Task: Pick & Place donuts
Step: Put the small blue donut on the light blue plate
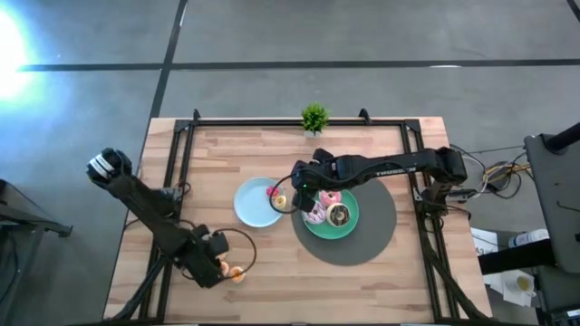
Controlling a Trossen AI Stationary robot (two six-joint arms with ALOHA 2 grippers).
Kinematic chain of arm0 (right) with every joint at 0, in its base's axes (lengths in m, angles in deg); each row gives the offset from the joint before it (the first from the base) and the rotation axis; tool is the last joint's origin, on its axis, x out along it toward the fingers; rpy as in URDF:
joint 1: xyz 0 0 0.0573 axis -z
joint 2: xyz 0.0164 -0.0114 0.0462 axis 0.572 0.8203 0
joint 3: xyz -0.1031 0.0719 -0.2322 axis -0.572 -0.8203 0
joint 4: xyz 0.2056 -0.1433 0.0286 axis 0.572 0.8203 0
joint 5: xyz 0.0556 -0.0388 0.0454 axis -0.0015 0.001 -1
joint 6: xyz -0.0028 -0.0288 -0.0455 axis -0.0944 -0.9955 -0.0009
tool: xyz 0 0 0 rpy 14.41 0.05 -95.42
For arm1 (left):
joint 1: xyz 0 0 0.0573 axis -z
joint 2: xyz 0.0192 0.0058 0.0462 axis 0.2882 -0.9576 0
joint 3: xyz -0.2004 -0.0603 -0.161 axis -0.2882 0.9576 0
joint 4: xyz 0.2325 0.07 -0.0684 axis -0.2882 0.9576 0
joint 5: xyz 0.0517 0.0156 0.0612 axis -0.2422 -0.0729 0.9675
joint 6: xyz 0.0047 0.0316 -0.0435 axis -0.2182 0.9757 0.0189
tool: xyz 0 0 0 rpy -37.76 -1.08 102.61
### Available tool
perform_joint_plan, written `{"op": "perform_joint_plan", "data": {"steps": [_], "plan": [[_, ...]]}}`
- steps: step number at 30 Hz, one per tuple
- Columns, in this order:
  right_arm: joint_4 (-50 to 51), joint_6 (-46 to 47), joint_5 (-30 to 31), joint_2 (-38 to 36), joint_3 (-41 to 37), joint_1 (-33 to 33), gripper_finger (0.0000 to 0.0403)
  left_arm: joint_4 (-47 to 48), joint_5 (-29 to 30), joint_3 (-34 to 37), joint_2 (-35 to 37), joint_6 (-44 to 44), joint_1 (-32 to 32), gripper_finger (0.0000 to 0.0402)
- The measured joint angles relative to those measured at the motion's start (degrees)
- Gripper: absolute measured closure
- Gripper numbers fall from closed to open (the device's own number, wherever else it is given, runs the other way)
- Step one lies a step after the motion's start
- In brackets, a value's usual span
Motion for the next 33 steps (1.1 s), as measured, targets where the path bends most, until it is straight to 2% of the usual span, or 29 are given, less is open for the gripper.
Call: {"op": "perform_joint_plan", "data": {"steps": [6, 15, 20, 27, 33], "plan": [[-0.04, 0.19, 1.12, 0.02, -0.38, -0.78, 0.0253, 1.89, 2.5, -2.25, -3.72, -3.54, -0.02, 0.029], [-0.11, 0.0, 1.37, 0.09, -0.38, -0.86, 0.025, 1.69, 3.97, -1.07, -2.01, -13.81, -0.39, 0.029], [-0.25, -0.2, 1.57, 0.09, -0.38, -0.82, 0.0252, -0.73, 1.95, -1.1, -3.83, -14.73, -1.03, 0.029], [-0.44, -0.08, 2.05, 0.11, -0.38, -0.8, 0.0253, 3.02, 1.06, -1.1, -6.89, -18.15, -3.52, 0.029], [-0.43, 0.01, 2.05, 0.11, -0.38, -0.82, 0.0256, 2.92, 0.93, -1.07, -8.06, -15.8, -4.53, 0.03]]}}
